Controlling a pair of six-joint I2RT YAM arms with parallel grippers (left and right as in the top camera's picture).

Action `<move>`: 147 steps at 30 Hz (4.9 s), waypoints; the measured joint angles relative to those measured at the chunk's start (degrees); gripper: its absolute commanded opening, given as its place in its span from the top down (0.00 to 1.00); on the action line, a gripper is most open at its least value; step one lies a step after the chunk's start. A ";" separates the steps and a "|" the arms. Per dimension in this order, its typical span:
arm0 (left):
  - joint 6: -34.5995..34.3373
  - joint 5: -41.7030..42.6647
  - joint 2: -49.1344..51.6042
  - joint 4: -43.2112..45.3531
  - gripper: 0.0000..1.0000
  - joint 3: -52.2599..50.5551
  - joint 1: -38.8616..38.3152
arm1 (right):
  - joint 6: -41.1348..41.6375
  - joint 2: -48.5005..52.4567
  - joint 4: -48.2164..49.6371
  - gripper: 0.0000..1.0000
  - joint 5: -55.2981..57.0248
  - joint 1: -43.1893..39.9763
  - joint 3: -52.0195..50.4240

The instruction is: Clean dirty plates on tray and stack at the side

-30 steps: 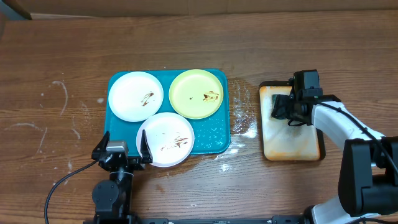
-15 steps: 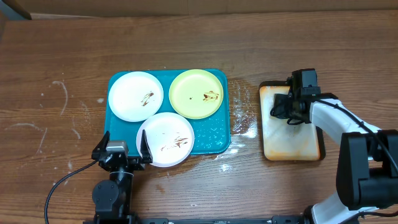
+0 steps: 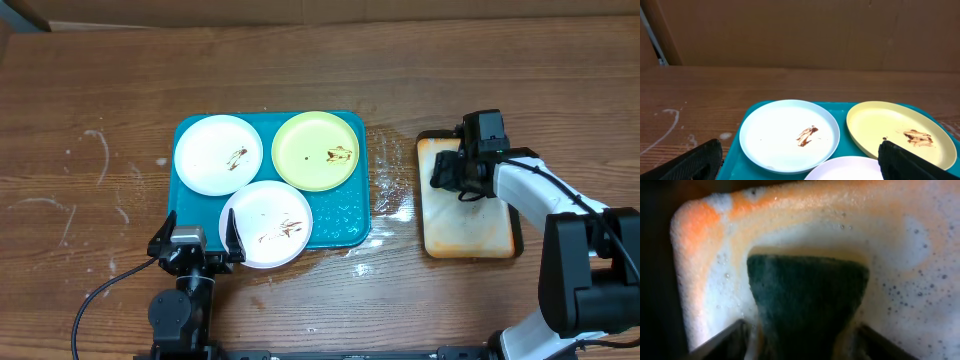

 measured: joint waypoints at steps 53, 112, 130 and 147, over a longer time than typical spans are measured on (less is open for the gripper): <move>0.00 -0.02 0.00 0.00 0.00 0.00 0.00 | -6.12 9.66 -35.93 0.33 3.06 0.28 24.63; 0.00 -0.02 0.00 0.00 0.00 0.02 0.00 | -10.82 16.74 -35.76 0.34 -0.07 1.07 29.86; 0.00 -0.02 0.00 0.00 0.00 0.00 0.00 | -10.12 16.74 -34.47 0.61 -1.36 -1.16 27.89; 0.00 -0.02 0.00 0.00 0.00 0.00 0.00 | -6.62 16.76 -33.48 0.96 -1.27 -0.55 27.89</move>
